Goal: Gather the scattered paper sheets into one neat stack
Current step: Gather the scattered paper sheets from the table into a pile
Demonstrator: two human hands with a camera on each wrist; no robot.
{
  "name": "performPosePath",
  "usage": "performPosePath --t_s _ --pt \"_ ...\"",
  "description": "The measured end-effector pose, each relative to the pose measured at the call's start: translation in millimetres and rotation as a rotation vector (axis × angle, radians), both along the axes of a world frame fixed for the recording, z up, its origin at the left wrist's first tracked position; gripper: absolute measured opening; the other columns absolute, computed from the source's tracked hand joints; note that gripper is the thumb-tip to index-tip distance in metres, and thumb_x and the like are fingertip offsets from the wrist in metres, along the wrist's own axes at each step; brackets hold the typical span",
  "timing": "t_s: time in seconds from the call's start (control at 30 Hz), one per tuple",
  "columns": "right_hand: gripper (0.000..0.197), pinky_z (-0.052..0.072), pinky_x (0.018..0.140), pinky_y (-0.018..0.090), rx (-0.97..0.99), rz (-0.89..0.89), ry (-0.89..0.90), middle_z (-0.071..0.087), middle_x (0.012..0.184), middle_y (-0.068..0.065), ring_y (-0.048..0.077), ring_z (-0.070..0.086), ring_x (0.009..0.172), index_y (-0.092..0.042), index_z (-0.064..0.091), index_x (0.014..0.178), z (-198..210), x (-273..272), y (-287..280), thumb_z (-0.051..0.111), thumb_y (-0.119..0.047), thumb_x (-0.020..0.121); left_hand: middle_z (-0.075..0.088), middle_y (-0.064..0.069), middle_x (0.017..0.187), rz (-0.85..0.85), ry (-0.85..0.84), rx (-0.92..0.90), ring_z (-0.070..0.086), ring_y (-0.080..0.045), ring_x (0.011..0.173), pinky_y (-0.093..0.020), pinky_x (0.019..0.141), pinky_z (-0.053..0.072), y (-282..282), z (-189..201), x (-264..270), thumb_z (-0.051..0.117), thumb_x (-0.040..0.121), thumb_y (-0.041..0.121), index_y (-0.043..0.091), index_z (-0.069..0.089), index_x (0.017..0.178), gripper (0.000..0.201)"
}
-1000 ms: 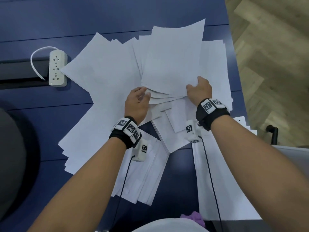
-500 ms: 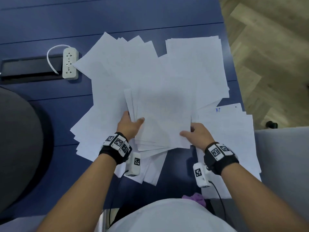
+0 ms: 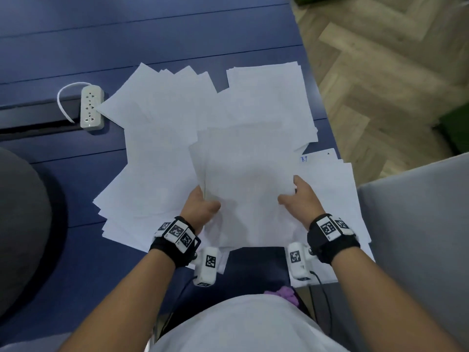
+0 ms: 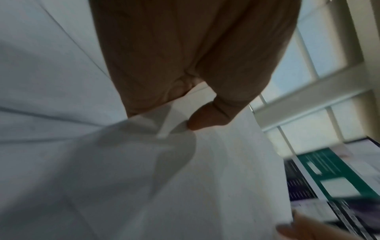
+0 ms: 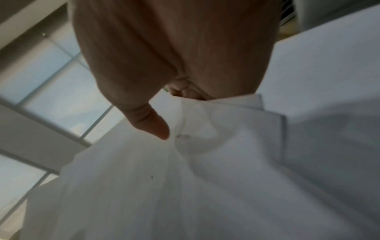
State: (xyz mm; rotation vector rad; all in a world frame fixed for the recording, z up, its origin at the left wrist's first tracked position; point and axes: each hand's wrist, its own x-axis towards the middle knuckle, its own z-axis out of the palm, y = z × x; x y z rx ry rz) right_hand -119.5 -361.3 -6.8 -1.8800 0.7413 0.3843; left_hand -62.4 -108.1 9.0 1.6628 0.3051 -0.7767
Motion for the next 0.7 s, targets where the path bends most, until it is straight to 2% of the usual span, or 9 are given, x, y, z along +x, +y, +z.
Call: performPosePath --t_s 0.13,0.2,0.27,0.37,0.4,0.47,0.6,0.63,0.7 --pt "0.028 0.052 0.089 0.035 -0.046 -0.157 -0.055 0.069 0.103 -0.003 0.017 0.065 0.096 -0.019 0.058 0.106 6 -26 -39 0.061 -0.008 0.081 0.073 -0.007 0.109 -0.163 -0.016 -0.061 0.071 -0.025 0.101 -0.041 0.086 0.060 -50 6 -18 0.051 0.070 -0.007 0.023 0.058 0.117 0.056" --pt "0.024 0.053 0.086 0.033 -0.095 -0.231 -0.035 0.071 0.098 -0.003 0.020 0.067 0.094 -0.017 0.063 0.102 5 -42 -60 0.058 -0.009 0.080 0.071 -0.006 0.115 -0.245 0.012 -0.055 0.069 -0.024 0.106 -0.042 0.089 0.058 -72 0 -29 0.052 0.069 -0.003 0.023 0.055 0.123 0.060" --pt "0.018 0.051 0.078 0.030 -0.168 -0.282 0.021 0.072 0.089 -0.004 0.023 0.068 0.090 -0.013 0.065 0.095 3 -59 -81 0.058 -0.009 0.079 0.071 -0.005 0.114 -0.405 0.061 0.052 0.068 -0.027 0.104 -0.044 0.090 0.058 -93 -10 -40 0.059 0.070 0.009 0.022 0.056 0.120 0.051" --pt "0.015 0.044 0.077 0.029 -0.283 -0.247 0.106 0.070 0.093 0.003 0.028 0.064 0.089 -0.010 0.065 0.097 1 -81 -105 0.060 -0.007 0.084 0.068 -0.004 0.104 -0.677 0.040 0.403 0.065 -0.023 0.094 -0.032 0.075 0.056 -116 -13 -54 0.065 0.080 0.030 0.019 0.058 0.103 0.027" --pt "0.015 0.043 0.077 0.029 -0.313 -0.240 0.125 0.068 0.096 0.004 0.027 0.062 0.087 -0.010 0.063 0.100 -1 -86 -111 0.061 -0.008 0.085 0.065 -0.006 0.105 -0.668 -0.007 0.497 0.062 -0.023 0.094 -0.031 0.073 0.053 -123 -13 -57 0.063 0.083 0.032 0.016 0.058 0.102 0.026" --pt "0.017 0.041 0.074 0.029 -0.348 -0.236 0.135 0.066 0.095 0.005 0.026 0.060 0.084 -0.010 0.059 0.100 -6 -93 -117 0.066 -0.012 0.085 0.055 -0.013 0.117 -0.609 -0.099 0.606 0.056 -0.029 0.102 -0.036 0.082 0.052 -133 -13 -61 0.060 0.085 0.034 0.010 0.055 0.107 0.033" --pt "0.022 0.042 0.073 0.029 -0.392 -0.178 0.129 0.066 0.093 0.004 0.026 0.060 0.081 -0.011 0.059 0.098 -16 -95 -121 0.072 -0.017 0.081 0.022 -0.022 0.147 -0.665 -0.100 0.748 0.023 -0.044 0.136 -0.049 0.105 0.037 -144 -8 -64 0.057 0.087 0.042 0.009 0.046 0.123 0.049" --pt "0.023 0.043 0.073 0.029 -0.387 -0.174 0.126 0.066 0.093 0.004 0.026 0.061 0.082 -0.010 0.060 0.099 -18 -95 -121 0.073 -0.016 0.081 0.018 -0.023 0.149 -0.644 -0.090 0.744 0.018 -0.045 0.138 -0.049 0.107 0.034 -146 -8 -64 0.057 0.088 0.041 0.011 0.044 0.124 0.049" --pt "0.025 0.045 0.074 0.030 -0.373 -0.176 0.127 0.067 0.096 0.005 0.028 0.062 0.085 -0.011 0.060 0.100 -22 -92 -123 0.073 -0.017 0.079 0.024 -0.022 0.147 -0.552 -0.102 0.687 0.022 -0.043 0.136 -0.046 0.104 0.034 -149 -8 -64 0.058 0.088 0.038 0.014 0.043 0.125 0.046"
